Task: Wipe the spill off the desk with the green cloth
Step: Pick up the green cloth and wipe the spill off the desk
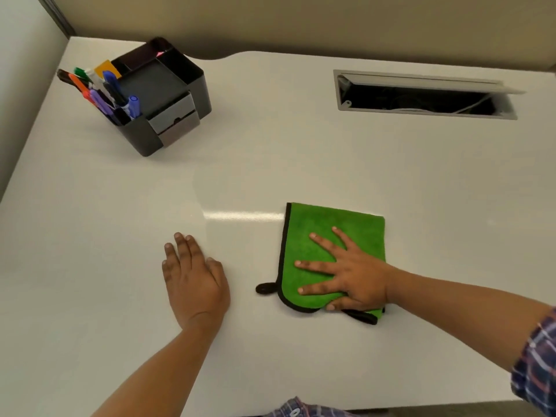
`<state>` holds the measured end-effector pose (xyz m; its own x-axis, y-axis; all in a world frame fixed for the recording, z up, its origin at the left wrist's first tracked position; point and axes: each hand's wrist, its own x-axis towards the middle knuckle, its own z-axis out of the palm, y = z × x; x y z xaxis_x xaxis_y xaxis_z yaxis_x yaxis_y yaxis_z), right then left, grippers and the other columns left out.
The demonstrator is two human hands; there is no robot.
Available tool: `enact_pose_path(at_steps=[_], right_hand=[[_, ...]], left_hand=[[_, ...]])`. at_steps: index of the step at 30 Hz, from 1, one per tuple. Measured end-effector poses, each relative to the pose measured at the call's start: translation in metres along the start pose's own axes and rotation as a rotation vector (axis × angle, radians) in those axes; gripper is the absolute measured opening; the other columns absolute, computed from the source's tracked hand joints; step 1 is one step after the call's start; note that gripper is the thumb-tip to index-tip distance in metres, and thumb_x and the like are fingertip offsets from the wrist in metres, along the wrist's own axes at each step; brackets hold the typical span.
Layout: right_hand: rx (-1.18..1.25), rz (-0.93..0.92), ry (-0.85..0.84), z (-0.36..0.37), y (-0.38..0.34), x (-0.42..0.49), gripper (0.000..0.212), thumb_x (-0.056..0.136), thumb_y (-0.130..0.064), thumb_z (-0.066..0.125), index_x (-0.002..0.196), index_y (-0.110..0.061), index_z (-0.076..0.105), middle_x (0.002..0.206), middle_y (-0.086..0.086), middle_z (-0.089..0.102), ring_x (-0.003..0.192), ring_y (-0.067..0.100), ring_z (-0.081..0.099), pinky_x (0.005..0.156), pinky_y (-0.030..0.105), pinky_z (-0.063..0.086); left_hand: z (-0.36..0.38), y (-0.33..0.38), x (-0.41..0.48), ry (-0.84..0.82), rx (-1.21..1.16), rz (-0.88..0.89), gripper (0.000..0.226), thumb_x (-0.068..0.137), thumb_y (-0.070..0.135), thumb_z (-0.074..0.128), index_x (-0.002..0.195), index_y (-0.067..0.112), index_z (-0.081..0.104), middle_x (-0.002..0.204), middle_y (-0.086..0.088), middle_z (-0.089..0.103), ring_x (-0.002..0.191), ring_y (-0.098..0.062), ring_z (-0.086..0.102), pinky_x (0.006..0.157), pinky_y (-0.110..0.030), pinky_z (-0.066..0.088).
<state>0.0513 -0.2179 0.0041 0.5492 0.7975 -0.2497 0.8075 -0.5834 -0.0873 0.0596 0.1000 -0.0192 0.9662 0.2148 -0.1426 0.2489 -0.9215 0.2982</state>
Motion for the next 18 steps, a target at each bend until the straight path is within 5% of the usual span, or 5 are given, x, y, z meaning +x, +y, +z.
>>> enact_pose_path(at_steps=[5,7,9,12,18], right_hand=[[0.4,0.539,0.349,-0.015,-0.042,0.015,0.054,0.097,-0.067,0.035,0.135,-0.036,0.058,0.155,-0.003,0.045,0.153,0.038,0.016,0.111,0.074,0.022],[0.453,0.893,0.48,-0.011,-0.055,0.026,0.054,0.097,-0.065,0.037,0.143,-0.039,0.045,0.16,-0.007,0.036,0.155,0.03,0.011,0.117,0.07,0.018],[0.405,1.079,0.354,-0.004,-0.057,0.032,0.072,0.091,-0.074,0.035,0.154,-0.04,0.024,0.168,-0.006,0.016,0.155,0.031,0.0,0.12,0.066,0.006],[0.268,1.063,0.159,0.009,-0.056,0.032,0.089,0.083,-0.085,0.027,0.158,-0.04,0.009,0.17,0.0,0.005,0.154,0.04,-0.005,0.117,0.071,0.006],[0.313,1.085,0.154,0.01,-0.054,0.035,0.095,0.076,-0.091,0.032,0.157,-0.044,0.011,0.17,-0.003,0.005,0.153,0.041,-0.004,0.115,0.073,0.005]], left_hand=[[-0.002,-0.001,0.001,-0.011,-0.014,0.008,0.061,0.098,0.029,0.022,0.153,0.006,0.012,0.163,-0.01,0.007,0.15,-0.027,-0.001,0.121,-0.042,0.003],[0.001,-0.003,0.001,-0.011,-0.011,0.008,0.061,0.098,0.03,0.022,0.153,0.006,0.011,0.163,-0.01,0.006,0.15,-0.027,-0.001,0.121,-0.041,0.002],[0.002,-0.004,0.002,-0.012,-0.015,0.009,0.061,0.098,0.03,0.023,0.153,0.007,0.011,0.163,-0.01,0.006,0.15,-0.027,-0.001,0.121,-0.041,0.002],[0.003,-0.003,0.001,-0.006,-0.012,0.005,0.061,0.097,0.03,0.022,0.153,0.007,0.012,0.163,-0.009,0.006,0.15,-0.027,-0.001,0.121,-0.041,0.002],[0.001,-0.002,0.001,0.012,-0.041,0.018,0.066,0.094,0.036,0.016,0.152,0.006,0.015,0.163,-0.01,0.01,0.15,-0.027,0.001,0.121,-0.041,0.004]])
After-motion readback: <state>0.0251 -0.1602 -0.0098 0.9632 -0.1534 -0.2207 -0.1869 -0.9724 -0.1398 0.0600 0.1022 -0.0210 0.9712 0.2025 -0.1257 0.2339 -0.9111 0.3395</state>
